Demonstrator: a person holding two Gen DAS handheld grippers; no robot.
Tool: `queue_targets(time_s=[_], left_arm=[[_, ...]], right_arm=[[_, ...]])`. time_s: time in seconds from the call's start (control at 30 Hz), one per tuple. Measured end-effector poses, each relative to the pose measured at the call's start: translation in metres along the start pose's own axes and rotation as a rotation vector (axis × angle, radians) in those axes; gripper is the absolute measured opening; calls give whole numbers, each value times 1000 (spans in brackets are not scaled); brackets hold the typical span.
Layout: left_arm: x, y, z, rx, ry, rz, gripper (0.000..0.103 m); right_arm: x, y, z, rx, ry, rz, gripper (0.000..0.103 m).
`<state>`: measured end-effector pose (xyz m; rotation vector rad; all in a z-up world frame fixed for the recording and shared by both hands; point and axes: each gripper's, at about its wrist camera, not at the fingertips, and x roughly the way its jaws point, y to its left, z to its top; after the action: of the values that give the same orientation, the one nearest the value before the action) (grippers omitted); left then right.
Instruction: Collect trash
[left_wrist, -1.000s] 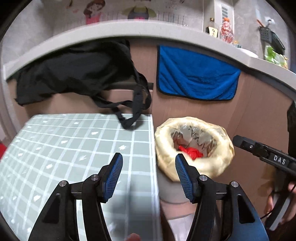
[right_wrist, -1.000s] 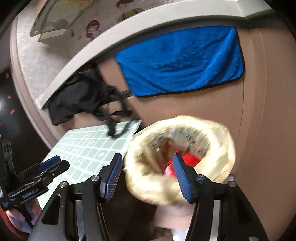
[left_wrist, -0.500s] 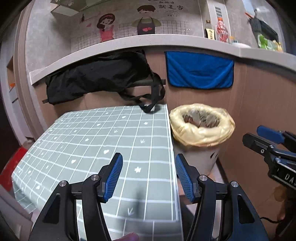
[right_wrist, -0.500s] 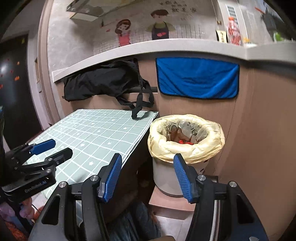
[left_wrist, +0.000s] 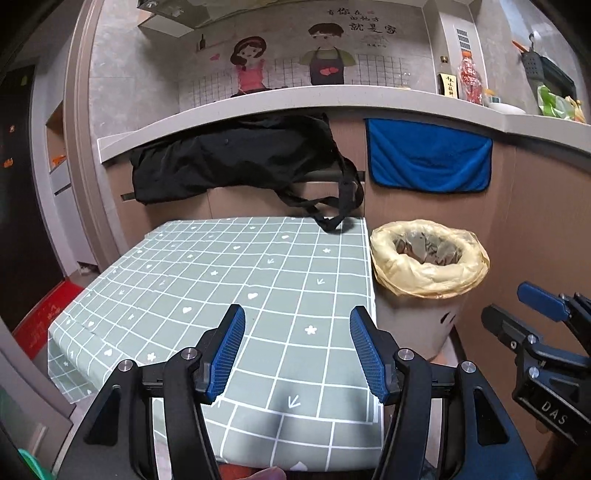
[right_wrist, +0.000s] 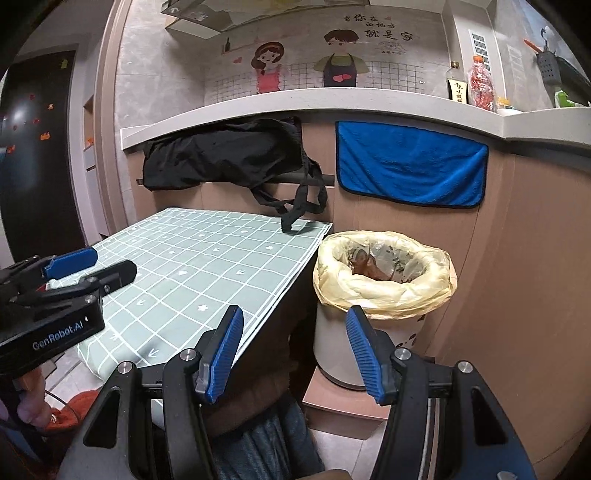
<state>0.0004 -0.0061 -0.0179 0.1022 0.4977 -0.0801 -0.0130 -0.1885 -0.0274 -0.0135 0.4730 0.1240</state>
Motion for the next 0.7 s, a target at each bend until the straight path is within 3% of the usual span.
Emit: queue_targets(time_s=[0.7], left_arm=[[-5,5,0,-19,-19,26,60]], right_arm=[[4,0,1,9,0,9,56]])
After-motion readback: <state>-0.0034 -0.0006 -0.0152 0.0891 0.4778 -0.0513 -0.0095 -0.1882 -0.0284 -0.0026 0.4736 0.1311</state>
